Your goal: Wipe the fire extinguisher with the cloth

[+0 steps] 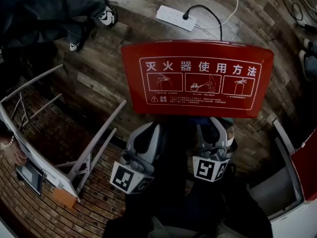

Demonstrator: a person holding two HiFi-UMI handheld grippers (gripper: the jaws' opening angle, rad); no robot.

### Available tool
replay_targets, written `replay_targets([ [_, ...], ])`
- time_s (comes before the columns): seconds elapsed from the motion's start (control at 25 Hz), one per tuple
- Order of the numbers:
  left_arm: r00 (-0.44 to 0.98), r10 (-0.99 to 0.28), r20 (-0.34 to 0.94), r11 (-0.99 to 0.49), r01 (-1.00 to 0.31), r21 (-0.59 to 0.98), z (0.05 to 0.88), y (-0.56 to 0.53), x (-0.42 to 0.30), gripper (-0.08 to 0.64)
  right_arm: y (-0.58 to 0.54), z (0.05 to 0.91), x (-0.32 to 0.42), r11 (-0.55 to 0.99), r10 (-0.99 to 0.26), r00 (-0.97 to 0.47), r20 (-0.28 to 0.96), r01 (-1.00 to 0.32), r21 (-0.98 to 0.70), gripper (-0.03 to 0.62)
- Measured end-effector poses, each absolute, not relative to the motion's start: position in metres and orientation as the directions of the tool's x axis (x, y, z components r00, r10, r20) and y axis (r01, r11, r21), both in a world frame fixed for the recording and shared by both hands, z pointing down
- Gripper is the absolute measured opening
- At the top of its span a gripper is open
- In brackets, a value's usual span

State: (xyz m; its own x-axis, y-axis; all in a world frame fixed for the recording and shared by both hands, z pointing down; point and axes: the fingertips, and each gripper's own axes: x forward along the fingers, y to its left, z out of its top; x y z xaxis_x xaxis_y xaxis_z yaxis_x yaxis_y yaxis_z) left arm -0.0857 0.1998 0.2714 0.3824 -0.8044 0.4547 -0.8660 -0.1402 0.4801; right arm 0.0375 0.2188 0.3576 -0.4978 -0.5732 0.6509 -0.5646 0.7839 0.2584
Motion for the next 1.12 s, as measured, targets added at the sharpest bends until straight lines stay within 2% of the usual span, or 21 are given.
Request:
replay_targets([
  [0.28, 0.402, -0.789, 0.464, -0.168, -0.868, 0.467, 0.268, 0.197, -0.102, 0.005, 0.223, 0.371, -0.044, 0.79, -0.542, -0.589, 0.599, -0.6, 0.125, 0.108],
  [0.4, 0.418, -0.777, 0.471, -0.187, -0.868, 0.461, 0.269, 0.196, -0.105, 0.005, 0.224, 0.371, -0.05, 0.799, -0.533, -0.601, 0.596, -0.589, 0.121, 0.107],
  [0.6, 0.409, -0.798, 0.443, -0.181, -0.864, 0.471, 0.263, 0.187, -0.104, 0.005, 0.21, 0.365, 0.036, 0.753, -0.595, -0.516, 0.617, -0.627, 0.202, 0.107],
  [0.72, 0.414, -0.803, 0.428, -0.189, -0.859, 0.476, 0.261, 0.186, -0.097, 0.005, 0.201, 0.366, 0.125, 0.622, -0.657, -0.361, 0.662, -0.756, 0.204, 0.107],
  [0.84, 0.417, -0.808, 0.416, -0.187, -0.851, 0.491, 0.258, 0.184, -0.089, 0.005, 0.2, 0.371, 0.188, 0.504, -0.649, -0.231, 0.725, -0.845, 0.181, 0.107],
  [0.96, 0.422, -0.802, 0.423, -0.193, -0.853, 0.486, 0.257, 0.187, -0.083, 0.005, 0.189, 0.366, 0.208, 0.516, -0.656, -0.267, 0.706, -0.842, 0.161, 0.107],
  [1.12, 0.428, -0.801, 0.418, -0.209, -0.855, 0.475, 0.253, 0.186, -0.075, 0.005, 0.181, 0.375, 0.213, 0.659, -0.591, -0.385, 0.709, -0.738, 0.148, 0.107],
])
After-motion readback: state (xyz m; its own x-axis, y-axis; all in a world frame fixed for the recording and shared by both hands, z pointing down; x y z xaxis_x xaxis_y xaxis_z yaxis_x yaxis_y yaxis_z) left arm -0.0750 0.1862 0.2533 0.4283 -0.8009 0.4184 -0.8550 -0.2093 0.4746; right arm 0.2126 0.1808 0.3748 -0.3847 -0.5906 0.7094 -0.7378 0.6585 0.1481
